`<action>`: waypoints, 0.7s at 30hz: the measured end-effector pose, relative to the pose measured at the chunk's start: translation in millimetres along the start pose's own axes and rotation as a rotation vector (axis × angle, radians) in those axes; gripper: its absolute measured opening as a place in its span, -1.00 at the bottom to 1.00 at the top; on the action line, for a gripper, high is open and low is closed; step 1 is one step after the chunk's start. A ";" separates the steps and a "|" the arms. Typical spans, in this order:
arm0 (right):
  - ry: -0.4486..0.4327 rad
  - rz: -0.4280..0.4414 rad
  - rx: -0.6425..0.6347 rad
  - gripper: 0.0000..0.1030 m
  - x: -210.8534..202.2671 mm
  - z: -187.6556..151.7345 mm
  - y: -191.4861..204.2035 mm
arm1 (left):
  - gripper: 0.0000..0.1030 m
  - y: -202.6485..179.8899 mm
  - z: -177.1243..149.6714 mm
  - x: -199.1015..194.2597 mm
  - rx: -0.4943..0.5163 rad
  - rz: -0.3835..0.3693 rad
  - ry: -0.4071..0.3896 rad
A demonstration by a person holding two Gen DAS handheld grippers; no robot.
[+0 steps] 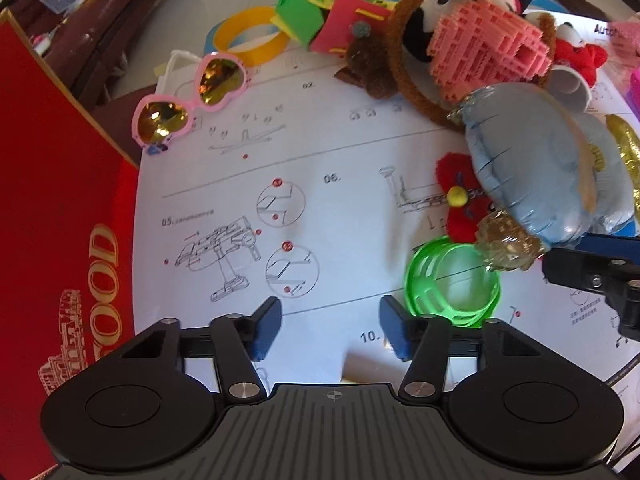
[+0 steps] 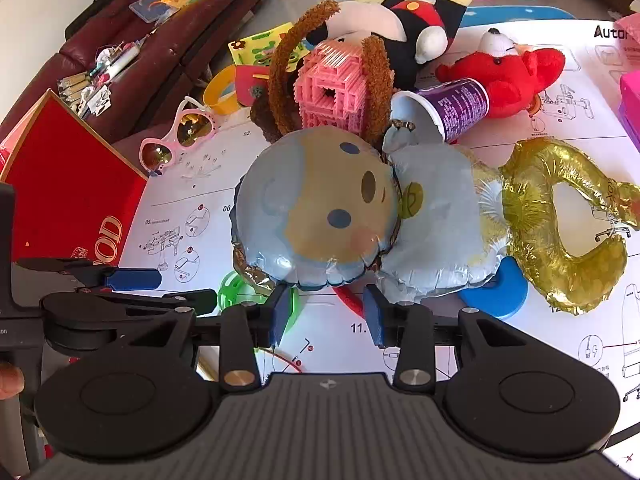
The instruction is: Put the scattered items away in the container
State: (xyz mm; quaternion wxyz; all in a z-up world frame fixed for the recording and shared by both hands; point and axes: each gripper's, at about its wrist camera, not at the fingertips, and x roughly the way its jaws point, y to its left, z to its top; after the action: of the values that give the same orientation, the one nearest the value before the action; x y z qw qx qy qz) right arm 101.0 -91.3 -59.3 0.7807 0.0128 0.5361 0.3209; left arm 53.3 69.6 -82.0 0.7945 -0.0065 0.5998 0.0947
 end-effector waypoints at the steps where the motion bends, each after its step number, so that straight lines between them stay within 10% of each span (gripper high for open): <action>1: 0.003 0.000 -0.002 -0.11 0.7 -1.1 0.5 | -0.18 4.8 -2.2 3.5 -0.029 -0.017 0.024; 3: 0.011 0.004 -0.005 -0.10 2.9 -3.3 1.9 | -0.48 12.4 -8.3 5.8 -0.077 -0.062 0.037; 10: 0.028 0.005 -0.007 -0.10 6.5 -10.3 2.3 | -0.08 12.9 -0.1 -23.5 -0.112 -0.142 -0.033; 21: 0.022 0.010 0.002 -0.10 3.2 -12.3 0.2 | -0.10 -15.6 10.9 -4.1 -0.074 -0.152 -0.005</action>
State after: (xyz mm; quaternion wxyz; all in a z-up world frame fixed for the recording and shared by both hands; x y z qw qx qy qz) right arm 91.2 -93.5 -67.1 0.7731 0.0127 0.5450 0.3242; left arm 65.0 55.0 -76.6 0.8000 -0.0809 0.5918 0.0561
